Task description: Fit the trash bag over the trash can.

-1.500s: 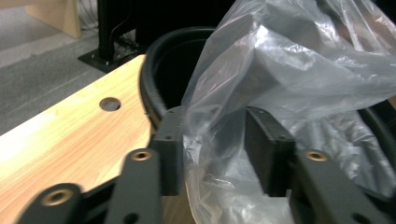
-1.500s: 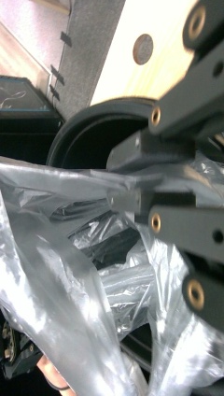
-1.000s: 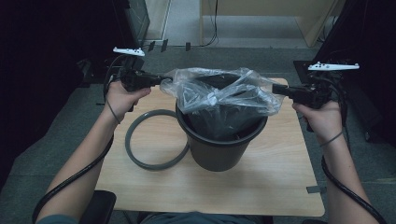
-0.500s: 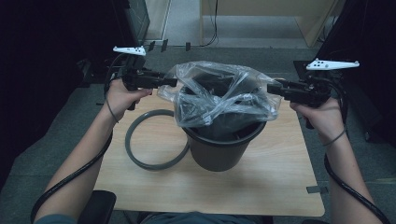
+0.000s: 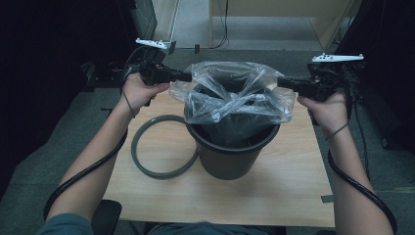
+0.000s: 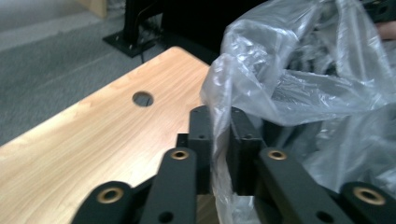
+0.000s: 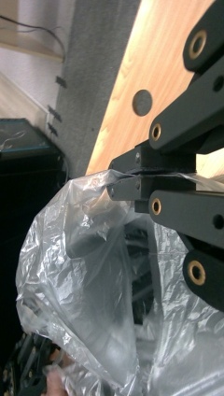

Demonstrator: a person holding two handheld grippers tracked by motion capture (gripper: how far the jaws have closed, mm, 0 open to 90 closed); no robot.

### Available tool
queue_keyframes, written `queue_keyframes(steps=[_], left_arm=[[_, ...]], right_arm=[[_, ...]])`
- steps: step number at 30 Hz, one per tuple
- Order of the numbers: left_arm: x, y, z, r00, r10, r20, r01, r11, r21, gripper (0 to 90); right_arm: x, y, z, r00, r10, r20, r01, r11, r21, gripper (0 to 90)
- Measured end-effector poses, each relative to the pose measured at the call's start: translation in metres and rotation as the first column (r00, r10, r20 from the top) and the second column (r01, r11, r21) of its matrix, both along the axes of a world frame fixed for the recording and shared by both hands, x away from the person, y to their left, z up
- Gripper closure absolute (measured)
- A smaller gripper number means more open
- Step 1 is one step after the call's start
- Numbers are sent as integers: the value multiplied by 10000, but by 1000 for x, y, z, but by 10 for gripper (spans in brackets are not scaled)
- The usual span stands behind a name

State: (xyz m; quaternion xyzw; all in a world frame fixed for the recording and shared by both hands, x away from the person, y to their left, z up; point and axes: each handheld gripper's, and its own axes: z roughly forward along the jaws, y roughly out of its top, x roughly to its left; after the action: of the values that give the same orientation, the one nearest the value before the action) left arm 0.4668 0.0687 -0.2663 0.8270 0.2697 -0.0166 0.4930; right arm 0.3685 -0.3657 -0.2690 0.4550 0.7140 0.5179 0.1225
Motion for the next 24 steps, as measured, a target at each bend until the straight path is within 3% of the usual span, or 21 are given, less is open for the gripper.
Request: queue_keyframes(steps=[6,9,16,24], left_arm=[[9,-3,-15,9987,234,-445,-231,9997,81,863],[14,-2,-28,9953,397,-889,-391,9992,78,871],[12,-2,-46,9914,275,-1278,-284,9996,-59,874],[10,-1,-73,9832,304,-1798,-284,9995,139,880]], right_arm=[[11,-1,-13,9983,-272,-513,257,9992,-293,900],[14,-1,-26,9952,-342,-918,310,9989,-362,900],[13,3,-46,9912,-103,-1319,48,9991,-425,900],[14,7,-63,9847,-90,-1743,-1,9987,-519,900]])
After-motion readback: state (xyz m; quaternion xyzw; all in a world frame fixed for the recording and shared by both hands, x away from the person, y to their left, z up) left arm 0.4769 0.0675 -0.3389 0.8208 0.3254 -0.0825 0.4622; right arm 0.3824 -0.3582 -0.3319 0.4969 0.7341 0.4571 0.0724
